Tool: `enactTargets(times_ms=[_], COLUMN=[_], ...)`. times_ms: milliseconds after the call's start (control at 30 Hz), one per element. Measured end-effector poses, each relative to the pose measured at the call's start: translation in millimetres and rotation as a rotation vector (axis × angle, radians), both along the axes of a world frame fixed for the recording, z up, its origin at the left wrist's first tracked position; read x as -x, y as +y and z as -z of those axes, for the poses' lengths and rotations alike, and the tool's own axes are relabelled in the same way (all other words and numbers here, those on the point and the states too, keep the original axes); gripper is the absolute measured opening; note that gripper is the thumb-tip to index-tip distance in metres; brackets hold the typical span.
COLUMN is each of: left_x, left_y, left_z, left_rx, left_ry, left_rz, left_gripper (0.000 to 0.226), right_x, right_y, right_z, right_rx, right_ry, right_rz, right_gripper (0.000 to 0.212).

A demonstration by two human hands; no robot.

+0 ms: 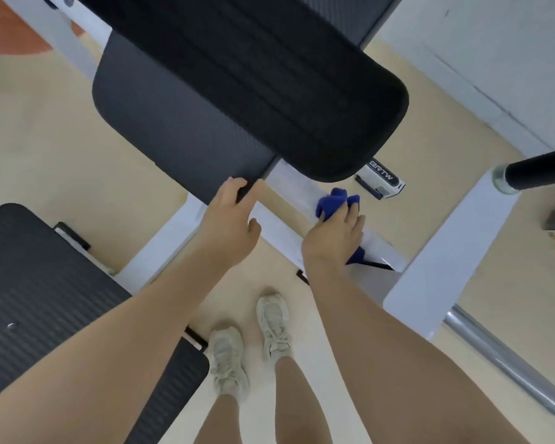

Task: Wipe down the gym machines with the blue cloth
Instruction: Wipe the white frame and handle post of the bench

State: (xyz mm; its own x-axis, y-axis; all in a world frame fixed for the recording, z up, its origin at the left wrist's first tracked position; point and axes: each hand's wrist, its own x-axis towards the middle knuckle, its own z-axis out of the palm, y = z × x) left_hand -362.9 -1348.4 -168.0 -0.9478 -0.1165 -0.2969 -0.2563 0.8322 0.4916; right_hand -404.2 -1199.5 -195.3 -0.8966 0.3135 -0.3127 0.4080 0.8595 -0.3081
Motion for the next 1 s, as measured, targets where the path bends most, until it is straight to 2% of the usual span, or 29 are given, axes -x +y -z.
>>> enactTargets(times_ms=[67,133,200,267,400,533,600,667,733,800,933,1000], left_x=[2,7,14,17,19,19,18,18,18,18,19,19], left_y=[-10,-20,-28,-36,-47,-47,-47,-47,-47,-48,-51,-51], left_z=[17,29,35,38,33,26,25,26,29,31,30,30], left_rx=[0.071,0.139,0.195,0.234,0.258,0.221,0.206,0.211,0.215,0.228,0.236,0.234], left_ry=[0.14,0.177,0.237,0.289,0.301,0.29,0.291,0.297,0.304,0.318,0.316,0.315], left_rz=[0.089,0.151,0.217,0.283,0.343,0.333,0.326,0.324,0.326,0.335,0.35,0.349], left_gripper=[0.064,0.067,0.068,0.068,0.069,0.074,0.075,0.076,0.076,0.075,0.074,0.074], right_x=[8,11,12,14,5,-24,-23,-5,12,19,2,-14], right_y=[-8,-27,-53,-72,-41,6,2,-19,-44,-56,-12,8], right_z=[15,20,25,29,38,32,33,32,31,31,32,37], right_rx=[-0.115,-0.173,-0.153,-0.124,-0.245,-0.319,-0.322,-0.349,-0.375,-0.298,-0.346,-0.391], right_ry=[-0.021,0.016,0.039,0.045,0.078,-0.015,-0.058,-0.013,0.047,-0.034,0.021,0.082], right_rz=[-0.013,-0.098,-0.253,-0.29,-0.389,-0.123,-0.086,-0.178,-0.365,-0.465,-0.513,-0.376], right_gripper=[0.049,0.052,0.059,0.066,0.07,0.072,0.071,0.07,0.071,0.072,0.072,0.074])
